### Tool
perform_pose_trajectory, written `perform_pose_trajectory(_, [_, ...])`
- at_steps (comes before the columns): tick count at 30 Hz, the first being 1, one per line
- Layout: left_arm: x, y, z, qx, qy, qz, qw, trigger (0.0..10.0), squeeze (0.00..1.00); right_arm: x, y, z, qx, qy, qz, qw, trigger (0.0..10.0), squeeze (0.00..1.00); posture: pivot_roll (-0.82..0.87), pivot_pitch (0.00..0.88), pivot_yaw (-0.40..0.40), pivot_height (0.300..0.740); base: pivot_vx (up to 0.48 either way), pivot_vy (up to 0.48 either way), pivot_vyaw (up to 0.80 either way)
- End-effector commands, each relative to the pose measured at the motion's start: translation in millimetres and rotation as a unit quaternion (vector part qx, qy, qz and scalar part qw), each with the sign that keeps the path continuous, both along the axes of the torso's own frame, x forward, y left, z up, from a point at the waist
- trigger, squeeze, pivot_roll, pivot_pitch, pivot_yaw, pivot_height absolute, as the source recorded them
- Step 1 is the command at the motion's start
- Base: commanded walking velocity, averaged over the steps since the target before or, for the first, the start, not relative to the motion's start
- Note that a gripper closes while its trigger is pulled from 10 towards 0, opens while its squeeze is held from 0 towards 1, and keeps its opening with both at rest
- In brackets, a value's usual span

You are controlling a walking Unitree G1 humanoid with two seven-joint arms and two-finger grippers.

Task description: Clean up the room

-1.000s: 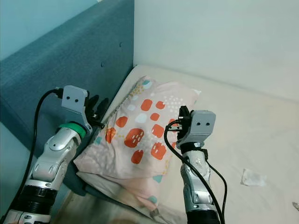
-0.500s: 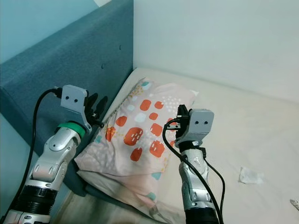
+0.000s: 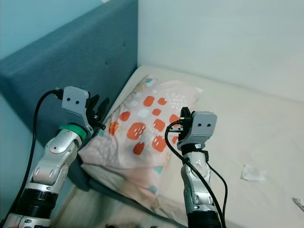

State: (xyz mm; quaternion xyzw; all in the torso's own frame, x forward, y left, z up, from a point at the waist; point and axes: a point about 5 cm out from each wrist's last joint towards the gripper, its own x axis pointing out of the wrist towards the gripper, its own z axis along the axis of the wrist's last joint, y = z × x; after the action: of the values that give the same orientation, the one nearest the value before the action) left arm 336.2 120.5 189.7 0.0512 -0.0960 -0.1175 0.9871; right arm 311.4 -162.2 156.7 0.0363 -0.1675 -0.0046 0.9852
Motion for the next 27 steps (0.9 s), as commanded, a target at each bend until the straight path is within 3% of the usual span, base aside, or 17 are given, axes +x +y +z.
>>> perform_pose_trajectory(1, [-0.9, -3.4, -2.4, 0.005, 0.001, -0.005, 1.000, 10.0, 0.00, -1.6, -3.1, -4.2, 0.001, 0.005, -0.006, 1.000, 10.0, 0.00, -0.04, 0.017, 0.042, 0.740, -0.405, 0.000, 0.00])
perform_pose_trajectory(27, [-1.8, -5.4, -4.8, 0.005, 0.004, -0.009, 1.000, 10.0, 0.00, -0.2, -4.8, -7.9, 0.003, 0.013, -0.006, 1.000, 10.0, 0.00, -0.05, 0.008, 0.036, 0.740, -0.400, 0.000, 0.00])
